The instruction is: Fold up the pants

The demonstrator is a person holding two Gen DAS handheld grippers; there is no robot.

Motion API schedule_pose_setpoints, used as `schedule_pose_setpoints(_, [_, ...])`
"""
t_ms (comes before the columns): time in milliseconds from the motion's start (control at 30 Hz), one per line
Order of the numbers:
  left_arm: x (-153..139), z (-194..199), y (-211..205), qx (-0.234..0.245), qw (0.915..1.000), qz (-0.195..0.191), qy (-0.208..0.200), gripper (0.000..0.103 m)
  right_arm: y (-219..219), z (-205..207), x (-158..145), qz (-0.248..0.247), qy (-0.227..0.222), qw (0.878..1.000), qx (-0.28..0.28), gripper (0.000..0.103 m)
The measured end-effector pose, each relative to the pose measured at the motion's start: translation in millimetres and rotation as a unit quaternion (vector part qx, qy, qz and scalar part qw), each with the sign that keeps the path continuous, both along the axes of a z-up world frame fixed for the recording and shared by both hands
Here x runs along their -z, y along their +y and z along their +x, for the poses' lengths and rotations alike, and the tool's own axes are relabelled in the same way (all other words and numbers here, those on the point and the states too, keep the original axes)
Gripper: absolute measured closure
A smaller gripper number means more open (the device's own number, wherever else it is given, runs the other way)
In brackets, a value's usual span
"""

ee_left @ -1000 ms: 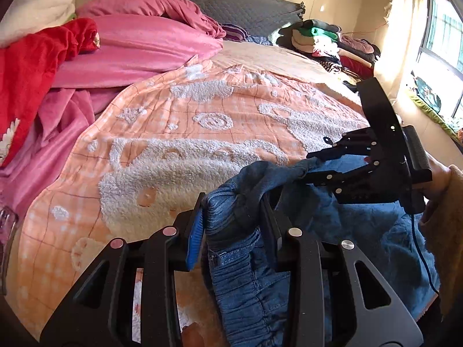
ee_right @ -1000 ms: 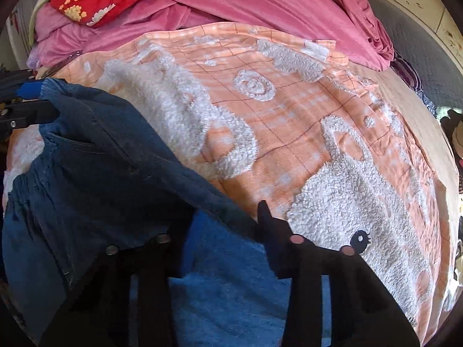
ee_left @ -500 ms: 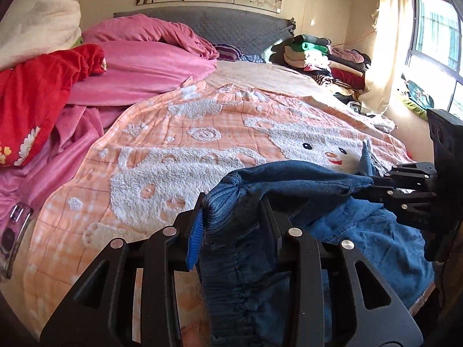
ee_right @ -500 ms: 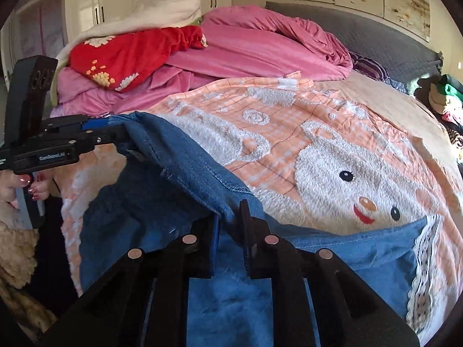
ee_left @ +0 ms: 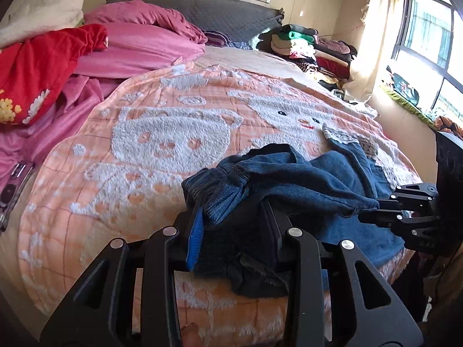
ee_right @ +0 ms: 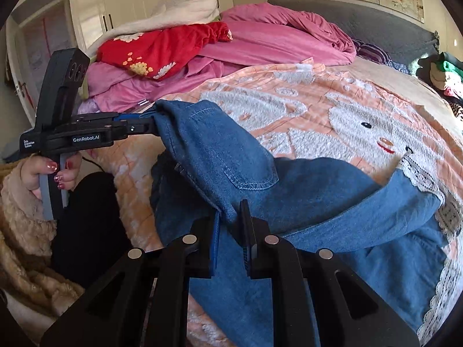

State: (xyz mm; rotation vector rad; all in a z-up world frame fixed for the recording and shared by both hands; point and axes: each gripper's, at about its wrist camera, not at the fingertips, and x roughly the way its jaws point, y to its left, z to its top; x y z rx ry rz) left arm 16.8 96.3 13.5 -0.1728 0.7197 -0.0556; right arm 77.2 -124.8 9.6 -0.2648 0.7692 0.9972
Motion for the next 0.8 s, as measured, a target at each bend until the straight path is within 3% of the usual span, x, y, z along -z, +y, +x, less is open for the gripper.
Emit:
schedule_pose_setpoints(267, [30, -17, 1, -0.007, 0.9984, 0.026, 0.05, 0.072, 11, -25, 37, -0.031, 0.028, 0.999, 0.0, 0.088])
schedule_pose_setpoints(433, [39, -24, 10, -0.019, 0.9972, 0.016, 0.07, 0.071, 15, -33, 48, -0.035, 0.038, 0.999, 0.001, 0.087])
schedule_pose_setpoints(633, [14, -44, 20, -0.041, 0.9978, 0.013, 0.05, 0.071, 17, -37, 53, -0.045, 0.037, 0.998, -0.001, 0.087])
schedule_pose_setpoints(800, [-7, -40, 7, -0.018, 0.9996, -0.005, 0.023, 0.071, 16, -40, 59, -0.037, 0.048, 0.998, 0.003, 0.083])
